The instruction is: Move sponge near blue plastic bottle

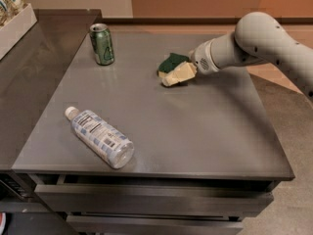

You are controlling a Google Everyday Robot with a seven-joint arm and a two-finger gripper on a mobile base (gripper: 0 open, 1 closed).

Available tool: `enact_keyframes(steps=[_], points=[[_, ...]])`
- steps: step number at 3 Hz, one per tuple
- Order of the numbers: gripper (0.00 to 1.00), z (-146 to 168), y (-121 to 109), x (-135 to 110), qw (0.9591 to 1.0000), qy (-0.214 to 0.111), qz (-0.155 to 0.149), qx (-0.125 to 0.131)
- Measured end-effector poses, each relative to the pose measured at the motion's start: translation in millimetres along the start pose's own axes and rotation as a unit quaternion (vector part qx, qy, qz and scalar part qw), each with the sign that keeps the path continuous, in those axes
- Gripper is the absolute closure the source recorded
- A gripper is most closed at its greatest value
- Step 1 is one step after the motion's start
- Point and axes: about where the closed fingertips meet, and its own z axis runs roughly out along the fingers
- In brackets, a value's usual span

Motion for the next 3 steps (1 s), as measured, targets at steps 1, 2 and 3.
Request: enact_keyframes(steps=[1, 2, 3], points=[[0.29, -1.1, -1.6, -1.3, 1.0000, -0.007, -0.006, 0.000], [0.52, -4.0, -0.4, -6.0, 0.9998, -0.017, -0.014, -0.004], [0.76, -12.1, 14.1, -17.9, 0.9988, -0.023, -0.036, -0.025]])
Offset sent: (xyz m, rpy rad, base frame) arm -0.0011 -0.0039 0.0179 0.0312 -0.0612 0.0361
